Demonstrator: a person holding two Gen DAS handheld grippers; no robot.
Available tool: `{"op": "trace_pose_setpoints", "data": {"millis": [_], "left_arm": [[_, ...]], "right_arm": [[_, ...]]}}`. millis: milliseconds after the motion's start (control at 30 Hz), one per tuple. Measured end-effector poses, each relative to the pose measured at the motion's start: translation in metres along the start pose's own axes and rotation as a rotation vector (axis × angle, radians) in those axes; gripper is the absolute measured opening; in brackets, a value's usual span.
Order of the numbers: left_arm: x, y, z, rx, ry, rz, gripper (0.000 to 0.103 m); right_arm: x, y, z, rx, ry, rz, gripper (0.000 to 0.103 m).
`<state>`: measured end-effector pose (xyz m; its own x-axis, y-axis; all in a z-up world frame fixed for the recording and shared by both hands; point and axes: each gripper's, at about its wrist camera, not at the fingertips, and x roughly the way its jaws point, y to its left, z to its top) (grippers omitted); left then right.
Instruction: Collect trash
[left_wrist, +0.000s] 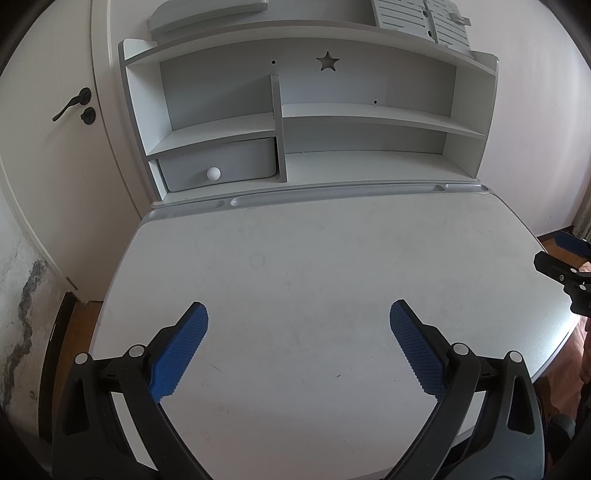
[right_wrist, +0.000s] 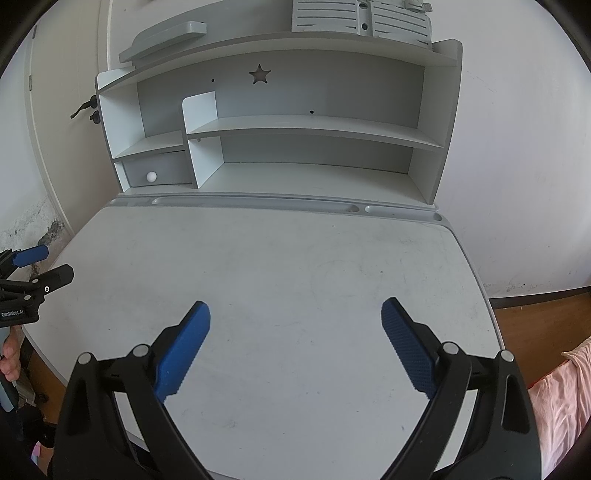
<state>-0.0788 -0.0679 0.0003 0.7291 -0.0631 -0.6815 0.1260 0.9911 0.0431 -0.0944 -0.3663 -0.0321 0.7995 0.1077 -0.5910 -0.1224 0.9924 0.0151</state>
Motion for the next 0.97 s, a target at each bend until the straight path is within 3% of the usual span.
{"op": "trace_pose_setpoints", "data": {"millis": [967], "left_arm": [[-0.0011,-0.0023,-0.0036,-0.022,0.015,-0.010,0.096]], "right_arm": [[-0.0012,-0.0029,0.0006,0.003,-0.001,-0.003,0.091]]}}
